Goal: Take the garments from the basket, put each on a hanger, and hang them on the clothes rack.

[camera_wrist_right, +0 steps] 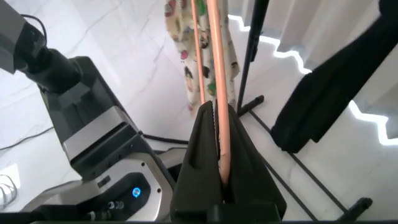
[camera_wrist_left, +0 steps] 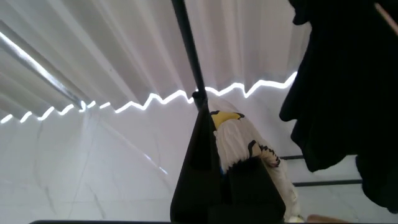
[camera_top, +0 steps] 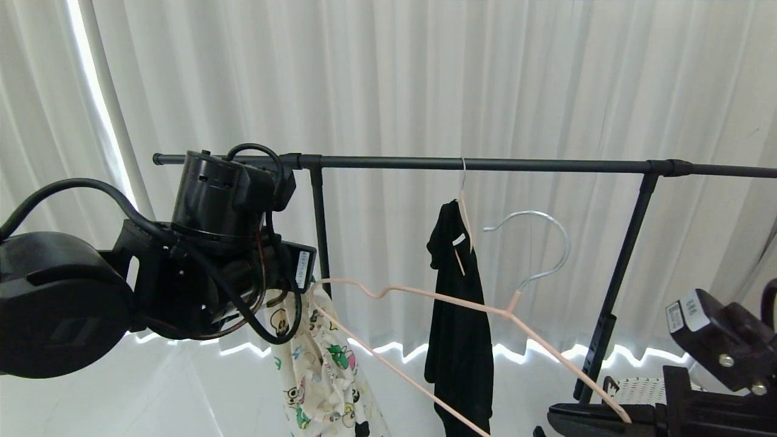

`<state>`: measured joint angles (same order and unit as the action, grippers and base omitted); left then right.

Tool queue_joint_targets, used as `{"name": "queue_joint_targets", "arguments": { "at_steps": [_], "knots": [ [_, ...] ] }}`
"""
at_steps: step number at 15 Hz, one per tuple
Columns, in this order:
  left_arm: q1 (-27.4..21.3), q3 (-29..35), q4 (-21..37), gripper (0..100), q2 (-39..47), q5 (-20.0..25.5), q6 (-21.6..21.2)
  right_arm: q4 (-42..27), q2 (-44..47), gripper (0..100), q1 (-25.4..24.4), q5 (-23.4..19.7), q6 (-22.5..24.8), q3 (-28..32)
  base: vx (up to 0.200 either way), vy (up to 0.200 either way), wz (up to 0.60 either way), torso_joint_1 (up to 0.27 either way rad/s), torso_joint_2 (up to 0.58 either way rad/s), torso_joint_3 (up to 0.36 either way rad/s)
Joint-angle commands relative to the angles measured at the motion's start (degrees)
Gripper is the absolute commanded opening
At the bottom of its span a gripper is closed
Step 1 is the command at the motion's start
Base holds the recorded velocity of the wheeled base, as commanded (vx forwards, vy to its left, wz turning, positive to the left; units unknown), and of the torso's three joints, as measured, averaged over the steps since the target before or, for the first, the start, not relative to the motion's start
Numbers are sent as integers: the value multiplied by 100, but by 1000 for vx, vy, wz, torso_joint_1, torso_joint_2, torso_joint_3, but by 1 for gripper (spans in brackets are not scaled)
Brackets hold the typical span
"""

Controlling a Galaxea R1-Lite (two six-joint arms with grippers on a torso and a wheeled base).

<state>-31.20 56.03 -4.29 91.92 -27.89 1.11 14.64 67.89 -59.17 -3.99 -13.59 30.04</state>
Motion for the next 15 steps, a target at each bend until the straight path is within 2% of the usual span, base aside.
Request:
{"name": "queue_joint_targets", "arguments": {
  "at_steps": [1,7,12,15],
  "knots": [
    [43,5,-2,0,63,-32,12,118,357,0,-24,3,6,20,0,0,0,0,0,0],
    [43,13,-2,0,37,-50,38,417,822,0,-33,3,15,125,0,0,0,0,0,0],
    [228,57,-19,0,239,-770,30,408,796,0,-226,12,6,266,0,0,0,0,0,0],
    [184,84,-19,0,204,-770,30,417,954,0,-235,38,15,275,0,0,0,0,0,0]
  ]
}}
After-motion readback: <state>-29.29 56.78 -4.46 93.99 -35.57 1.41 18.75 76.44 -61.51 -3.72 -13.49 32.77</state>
